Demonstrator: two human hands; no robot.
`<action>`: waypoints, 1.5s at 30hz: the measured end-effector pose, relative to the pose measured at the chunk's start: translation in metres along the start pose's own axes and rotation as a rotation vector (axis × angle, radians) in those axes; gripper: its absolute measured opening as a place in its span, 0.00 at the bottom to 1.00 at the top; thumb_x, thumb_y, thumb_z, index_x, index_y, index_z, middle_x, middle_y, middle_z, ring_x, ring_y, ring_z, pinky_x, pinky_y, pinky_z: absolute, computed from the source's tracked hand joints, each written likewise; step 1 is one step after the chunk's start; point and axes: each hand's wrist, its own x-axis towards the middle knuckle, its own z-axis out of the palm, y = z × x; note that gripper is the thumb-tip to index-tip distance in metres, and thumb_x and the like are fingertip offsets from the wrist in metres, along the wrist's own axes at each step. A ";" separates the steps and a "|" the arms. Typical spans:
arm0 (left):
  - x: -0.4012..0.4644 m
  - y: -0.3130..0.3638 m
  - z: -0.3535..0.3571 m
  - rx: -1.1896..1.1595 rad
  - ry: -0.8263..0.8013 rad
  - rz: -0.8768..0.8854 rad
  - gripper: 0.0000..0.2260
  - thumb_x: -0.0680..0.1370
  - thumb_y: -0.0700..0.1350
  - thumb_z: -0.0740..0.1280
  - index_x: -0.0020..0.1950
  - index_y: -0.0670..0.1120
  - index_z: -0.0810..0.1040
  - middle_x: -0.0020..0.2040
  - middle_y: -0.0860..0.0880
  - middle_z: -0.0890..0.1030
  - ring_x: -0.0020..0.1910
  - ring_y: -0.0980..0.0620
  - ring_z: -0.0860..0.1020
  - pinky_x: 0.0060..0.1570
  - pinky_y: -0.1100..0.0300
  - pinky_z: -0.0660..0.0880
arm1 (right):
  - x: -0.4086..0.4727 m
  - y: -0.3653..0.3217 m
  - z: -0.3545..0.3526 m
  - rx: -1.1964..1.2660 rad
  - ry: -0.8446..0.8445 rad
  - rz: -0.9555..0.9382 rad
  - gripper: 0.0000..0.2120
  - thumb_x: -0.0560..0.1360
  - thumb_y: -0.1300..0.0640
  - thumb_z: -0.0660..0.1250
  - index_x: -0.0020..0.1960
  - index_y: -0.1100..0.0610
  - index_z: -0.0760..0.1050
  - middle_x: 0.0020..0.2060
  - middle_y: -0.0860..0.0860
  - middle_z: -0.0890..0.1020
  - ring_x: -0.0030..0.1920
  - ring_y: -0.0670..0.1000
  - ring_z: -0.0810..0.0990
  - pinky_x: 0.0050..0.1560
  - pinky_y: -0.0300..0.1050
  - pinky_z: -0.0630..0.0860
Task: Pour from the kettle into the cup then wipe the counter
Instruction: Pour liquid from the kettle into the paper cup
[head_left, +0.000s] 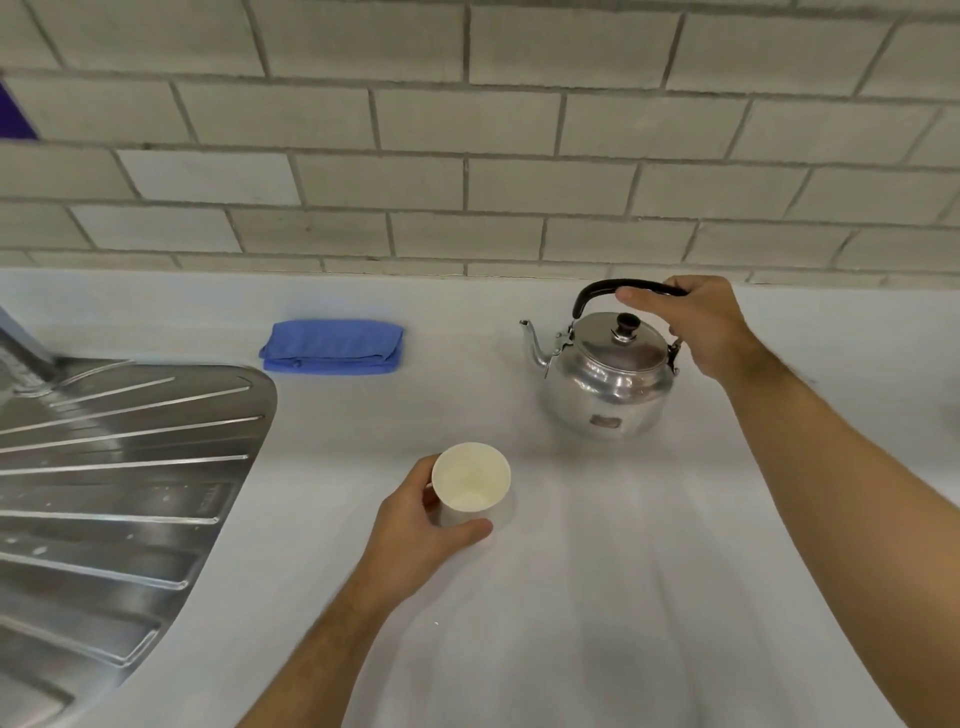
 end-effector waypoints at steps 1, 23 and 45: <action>0.000 0.001 0.000 0.003 0.005 0.002 0.30 0.61 0.45 0.81 0.57 0.61 0.73 0.53 0.62 0.80 0.52 0.66 0.77 0.47 0.71 0.74 | -0.006 -0.006 -0.001 0.002 -0.021 -0.019 0.23 0.56 0.40 0.82 0.30 0.54 0.74 0.24 0.46 0.71 0.27 0.45 0.70 0.34 0.41 0.67; 0.002 -0.002 -0.008 0.009 0.005 0.064 0.32 0.62 0.44 0.80 0.61 0.59 0.72 0.54 0.59 0.80 0.51 0.59 0.78 0.44 0.72 0.75 | -0.096 -0.062 0.014 -0.288 -0.080 -0.132 0.32 0.61 0.39 0.78 0.20 0.54 0.61 0.19 0.46 0.58 0.21 0.46 0.58 0.38 0.37 0.68; -0.001 0.001 -0.011 -0.005 -0.013 0.073 0.31 0.62 0.45 0.79 0.60 0.59 0.72 0.54 0.61 0.79 0.51 0.60 0.78 0.40 0.73 0.75 | -0.119 -0.095 0.024 -0.526 -0.108 -0.179 0.29 0.62 0.39 0.78 0.20 0.54 0.64 0.17 0.43 0.60 0.21 0.44 0.63 0.32 0.42 0.64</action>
